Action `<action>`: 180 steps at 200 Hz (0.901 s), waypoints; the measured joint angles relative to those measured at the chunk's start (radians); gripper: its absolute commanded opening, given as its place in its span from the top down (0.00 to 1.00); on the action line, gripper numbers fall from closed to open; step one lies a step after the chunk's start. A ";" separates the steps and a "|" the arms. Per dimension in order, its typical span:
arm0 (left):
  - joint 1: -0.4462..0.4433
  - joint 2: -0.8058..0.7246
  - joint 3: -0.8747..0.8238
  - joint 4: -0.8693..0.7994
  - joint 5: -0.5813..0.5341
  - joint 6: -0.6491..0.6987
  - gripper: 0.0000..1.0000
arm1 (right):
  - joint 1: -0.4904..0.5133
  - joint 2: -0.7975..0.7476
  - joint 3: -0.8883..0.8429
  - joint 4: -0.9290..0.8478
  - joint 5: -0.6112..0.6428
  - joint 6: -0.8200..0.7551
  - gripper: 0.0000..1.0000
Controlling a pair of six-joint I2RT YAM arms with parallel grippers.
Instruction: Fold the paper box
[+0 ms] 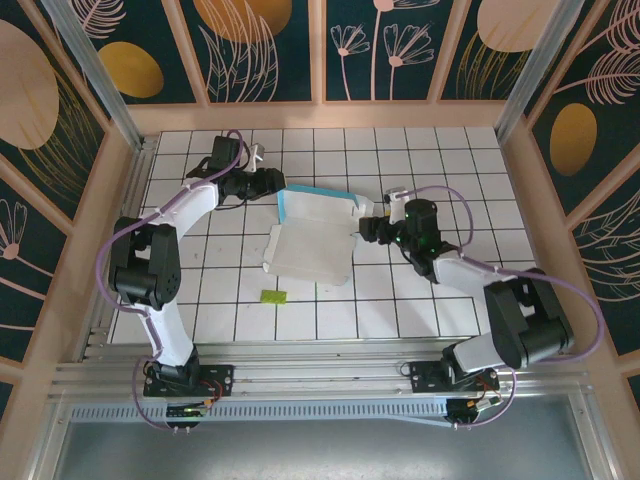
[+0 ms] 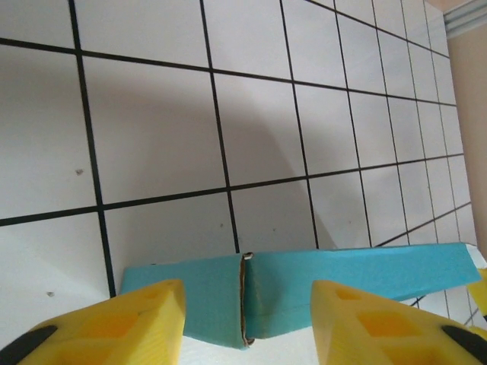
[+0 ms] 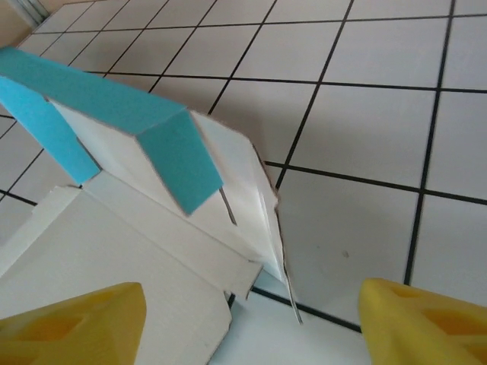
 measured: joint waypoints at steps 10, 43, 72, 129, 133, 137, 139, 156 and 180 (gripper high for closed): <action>0.000 -0.021 -0.009 -0.003 -0.024 0.006 0.48 | -0.004 0.044 0.030 0.000 -0.007 -0.011 0.38; 0.000 -0.194 -0.071 -0.016 -0.112 0.025 0.53 | -0.005 0.148 0.087 0.004 -0.004 -0.024 0.50; -0.029 -0.391 -0.191 0.030 -0.164 0.001 0.64 | -0.005 0.159 0.086 0.012 0.009 -0.042 0.61; -0.354 -0.393 -0.372 0.172 -0.229 -0.110 0.76 | -0.005 0.159 0.078 0.031 0.029 -0.068 0.82; -0.371 -0.372 -0.372 0.178 -0.230 -0.121 0.76 | -0.005 0.159 0.078 0.031 0.029 -0.070 0.82; -0.386 -0.353 -0.372 0.187 -0.232 -0.127 0.77 | -0.005 0.159 0.078 0.031 0.029 -0.069 0.83; -0.395 -0.338 -0.372 0.194 -0.233 -0.134 0.77 | -0.005 0.159 0.078 0.031 0.029 -0.070 0.83; -0.448 -0.250 -0.370 0.232 -0.237 -0.165 0.80 | -0.004 0.159 0.078 0.032 0.030 -0.072 0.85; -0.490 -0.120 -0.359 0.277 -0.234 -0.230 0.85 | -0.003 0.158 0.072 0.049 0.035 -0.084 0.92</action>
